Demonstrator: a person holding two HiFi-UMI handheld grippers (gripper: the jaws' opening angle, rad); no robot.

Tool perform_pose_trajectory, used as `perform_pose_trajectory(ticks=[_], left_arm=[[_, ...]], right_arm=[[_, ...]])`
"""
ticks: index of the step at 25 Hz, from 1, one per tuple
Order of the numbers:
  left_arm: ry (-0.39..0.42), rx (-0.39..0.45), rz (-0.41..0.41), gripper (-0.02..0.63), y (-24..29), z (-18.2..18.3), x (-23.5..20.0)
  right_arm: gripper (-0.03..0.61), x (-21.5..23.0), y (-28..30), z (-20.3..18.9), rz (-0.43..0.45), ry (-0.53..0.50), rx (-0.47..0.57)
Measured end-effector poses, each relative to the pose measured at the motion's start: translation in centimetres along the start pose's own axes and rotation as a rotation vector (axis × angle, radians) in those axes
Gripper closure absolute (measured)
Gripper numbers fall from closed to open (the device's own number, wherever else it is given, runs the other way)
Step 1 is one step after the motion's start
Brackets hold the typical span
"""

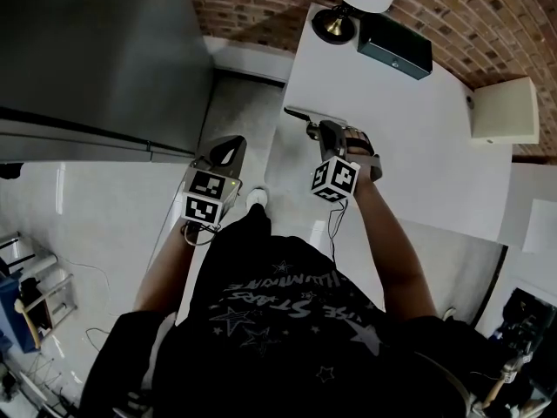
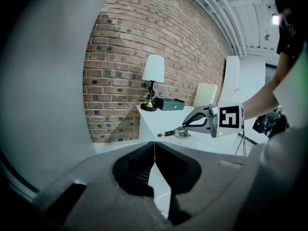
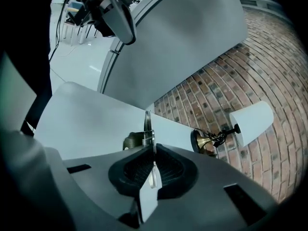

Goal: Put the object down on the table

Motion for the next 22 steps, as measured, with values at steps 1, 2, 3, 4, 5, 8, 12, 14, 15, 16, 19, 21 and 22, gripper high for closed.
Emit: perform_pose_trajectory(ticks=[1, 2, 3, 4, 5, 8, 12, 14, 15, 16, 19, 21, 22], left_arm=[[0.002, -0.001, -0.003, 0.594, 0.1, 0.0, -0.2], [0.004, -0.002, -0.007, 0.594, 0.2, 0.0, -0.3], [0.007, -0.002, -0.011, 0.594, 0.3, 0.0, -0.4], [0.009, -0.003, -0.015, 0.594, 0.5, 0.0, -0.5], [0.012, -0.003, -0.019, 0.594, 0.6, 0.1, -0.6], [0.015, -0.003, -0.03, 0.594, 0.9, 0.3, -0.6], [0.022, 0.001, -0.042, 0.594, 1.3, 0.5, -0.3], [0.026, 0.002, -0.045, 0.594, 1.3, 0.6, -0.1], [0.027, 0.002, -0.046, 0.594, 1.3, 0.6, 0.0], [0.028, 0.002, -0.047, 0.594, 1.2, 0.6, 0.1], [0.029, -0.002, -0.046, 0.594, 1.0, 0.4, 0.4], [0.03, -0.004, -0.044, 0.594, 0.8, 0.2, 0.5], [0.031, -0.005, -0.043, 0.594, 0.8, 0.1, 0.6]], right_arm=[[0.565, -0.2, 0.1, 0.0, 0.002, -0.018, -0.005], [0.565, -0.4, 0.1, 0.0, 0.004, -0.032, -0.009], [0.563, -0.7, 0.1, 0.0, 0.005, -0.04, -0.014], [0.565, -0.8, 0.1, 0.0, 0.005, -0.039, -0.02], [0.563, -0.9, 0.0, 0.0, 0.005, -0.033, -0.026], [0.563, -1.2, -0.1, 0.0, 0.008, -0.026, -0.046], [0.56, -1.4, -0.1, -0.2, 0.002, -0.016, -0.062], [0.557, -1.6, -0.1, -0.2, -0.004, -0.011, -0.066], [0.557, -1.7, -0.2, -0.2, -0.004, -0.01, -0.07], [0.554, -1.8, -0.3, -0.3, -0.001, -0.009, -0.075], [0.546, -2.3, -0.5, -0.5, 0.003, 0.002, -0.083], [0.541, -2.6, -0.5, -0.5, 0.004, 0.02, -0.082], [0.537, -2.7, -0.5, -0.5, 0.008, 0.033, -0.085]])
Point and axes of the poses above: the fingertips, and each gripper's own axes: y forward along the fingers, x to its right, z out of its top, the point moved 5 cm from there along -y, backward along the fingers, and after that the axes turned 10 degrees about y, right-handed, at the moved point
